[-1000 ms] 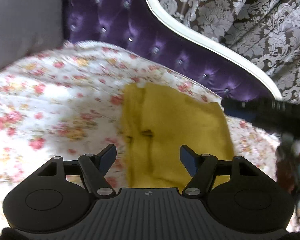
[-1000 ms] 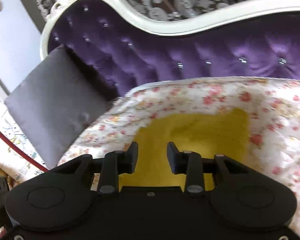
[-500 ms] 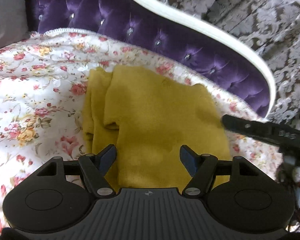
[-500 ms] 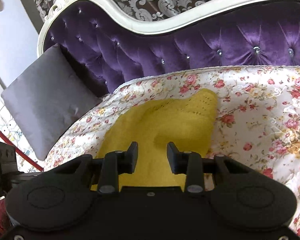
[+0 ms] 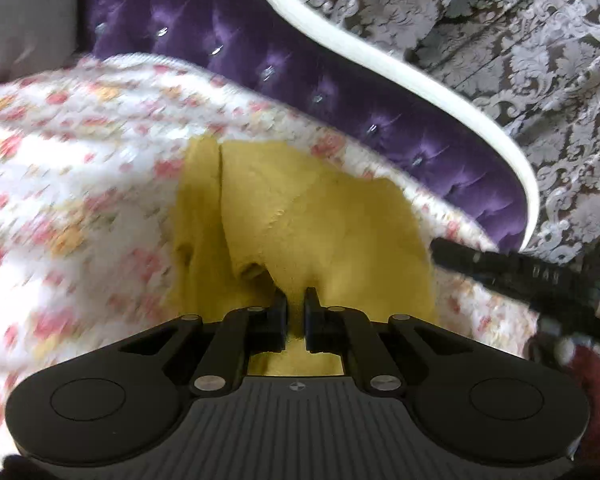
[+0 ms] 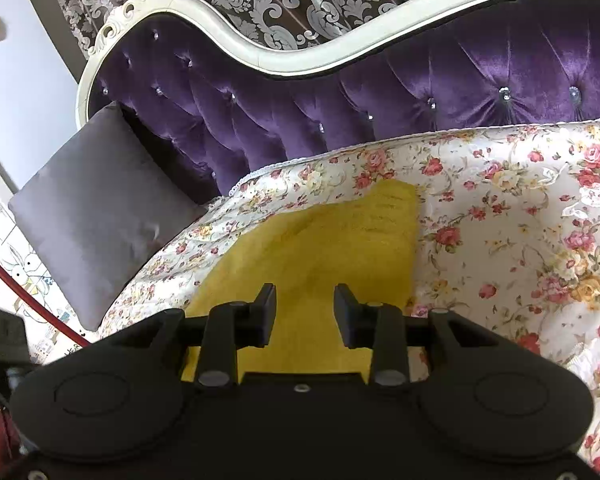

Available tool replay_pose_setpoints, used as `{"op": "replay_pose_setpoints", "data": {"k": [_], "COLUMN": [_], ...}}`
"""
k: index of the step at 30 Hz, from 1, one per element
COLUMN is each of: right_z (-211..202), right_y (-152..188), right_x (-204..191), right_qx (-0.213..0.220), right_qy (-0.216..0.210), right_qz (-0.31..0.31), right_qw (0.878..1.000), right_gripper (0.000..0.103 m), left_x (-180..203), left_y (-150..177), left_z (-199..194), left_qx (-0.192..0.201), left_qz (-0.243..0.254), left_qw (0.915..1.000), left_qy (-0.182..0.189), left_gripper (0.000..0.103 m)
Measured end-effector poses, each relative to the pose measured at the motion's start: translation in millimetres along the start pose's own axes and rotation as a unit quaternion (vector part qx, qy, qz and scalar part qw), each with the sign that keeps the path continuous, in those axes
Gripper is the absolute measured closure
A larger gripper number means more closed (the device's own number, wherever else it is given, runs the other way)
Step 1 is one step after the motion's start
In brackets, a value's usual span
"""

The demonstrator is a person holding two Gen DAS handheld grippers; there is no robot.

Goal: Fold small clothes

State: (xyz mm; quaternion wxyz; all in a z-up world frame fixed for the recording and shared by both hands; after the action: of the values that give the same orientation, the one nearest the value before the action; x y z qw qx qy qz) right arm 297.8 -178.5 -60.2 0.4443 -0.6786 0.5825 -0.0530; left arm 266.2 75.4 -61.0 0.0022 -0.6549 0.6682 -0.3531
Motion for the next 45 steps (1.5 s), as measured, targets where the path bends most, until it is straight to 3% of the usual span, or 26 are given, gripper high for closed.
{"op": "replay_pose_setpoints", "data": {"k": [4, 7, 8, 10, 12, 16, 23, 25, 27, 28, 31, 34, 36, 39, 42, 43, 44, 45], "right_z": [3.9, 2.2, 1.4, 0.5, -0.2, -0.3, 4.2, 4.8, 5.6, 5.5, 4.5, 2.9, 5.2, 10.8, 15.7, 18.8, 22.3, 25.7], "right_y": [0.9, 0.5, 0.0, -1.2, -2.1, -2.1, -1.3, -1.2, -1.0, -0.9, -1.7, -3.5, -5.8, -9.7, -14.3, -16.4, -18.4, -19.7], "right_x": [3.9, 6.7, 7.4, 10.3, 13.2, 13.9, 17.4, 18.5, 20.0, 20.6, 21.4, 21.2, 22.1, 24.3, 21.7, 21.3, 21.1, 21.2], "right_qx": [-0.003, 0.001, 0.003, 0.004, 0.006, 0.006, 0.004, 0.004, 0.006, 0.006, 0.009, 0.014, 0.013, 0.011, 0.009, 0.006, 0.004, 0.001], "right_qy": [0.007, 0.005, 0.007, 0.008, 0.007, 0.005, -0.003, -0.004, -0.005, -0.006, -0.005, 0.005, 0.018, 0.034, 0.048, 0.050, 0.051, 0.053], "right_qz": [0.004, 0.008, 0.008, 0.011, 0.015, 0.013, 0.017, 0.017, 0.019, 0.021, 0.021, 0.013, 0.009, 0.009, -0.005, -0.008, -0.011, -0.013], "right_qw": [1.000, 1.000, 1.000, 1.000, 1.000, 1.000, 1.000, 1.000, 1.000, 1.000, 1.000, 1.000, 1.000, 0.999, 0.999, 0.999, 0.999, 0.999], "right_gripper": [0.058, 0.058, 0.058, 0.058, 0.058, 0.058, 0.058, 0.058, 0.058, 0.058, 0.058, 0.058, 0.058, 0.058, 0.057, 0.053, 0.049, 0.049], "left_x": [-8.1, -8.5, -7.5, -1.3, 4.9, 4.7, -3.3, -4.2, -0.2, 3.5, 17.4, 6.5, -7.3, -17.9, -21.7, -22.8, -22.4, -20.7], "left_y": [8.6, -1.6, -6.7, -20.4, -36.7, -61.2, -72.1, -73.2, -74.4, -74.8, -76.3, -82.8, -84.0, -79.2, -77.1, -78.0, -79.7, -82.1], "left_z": [11.1, -4.3, -11.5, -18.3, -14.5, 10.1, 54.2, 56.7, 54.5, 53.4, 36.9, 26.9, 36.7, 52.8, 47.9, 45.2, 41.9, 39.5], "left_qx": [-0.028, 0.001, 0.020, 0.046, 0.045, 0.024, -0.026, -0.021, -0.006, -0.004, 0.028, 0.049, 0.024, -0.004, 0.006, 0.010, 0.018, 0.028], "left_qz": [0.040, 0.028, 0.028, 0.045, 0.055, 0.030, 0.024, 0.018, 0.025, 0.034, 0.092, 0.083, 0.062, 0.068, 0.055, 0.043, 0.034, 0.033], "left_qw": [0.9983, 0.9995, 0.9992, 0.9976, 0.9972, 0.9991, 0.9993, 0.9996, 0.9997, 0.9994, 0.9945, 0.9938, 0.9961, 0.9924, 0.9953, 0.9964, 0.9968, 0.9965], "left_qy": [-0.031, -0.017, -0.020, -0.027, -0.024, -0.018, -0.013, -0.003, -0.001, -0.011, -0.042, -0.057, -0.058, -0.102, -0.080, -0.073, -0.070, -0.071], "left_gripper": [0.095, 0.092, 0.087, 0.055, 0.043, 0.043, 0.044, 0.047, 0.086, 0.094, 0.097, 0.097, 0.097, 0.096, 0.092, 0.082, 0.062, 0.054]}}
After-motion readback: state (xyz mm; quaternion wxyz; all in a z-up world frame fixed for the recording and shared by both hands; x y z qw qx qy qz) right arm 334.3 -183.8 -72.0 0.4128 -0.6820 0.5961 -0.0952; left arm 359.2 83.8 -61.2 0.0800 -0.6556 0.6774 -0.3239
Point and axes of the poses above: each gripper's, at about its wrist camera, not at the fingertips, and z roughly the way its jaws point, x to its right, y to its underside, the point moved 4 cm from there along z, roughly the way its jaws point, and after that the axes turned 11 degrees about -x, right-handed, at the moved point
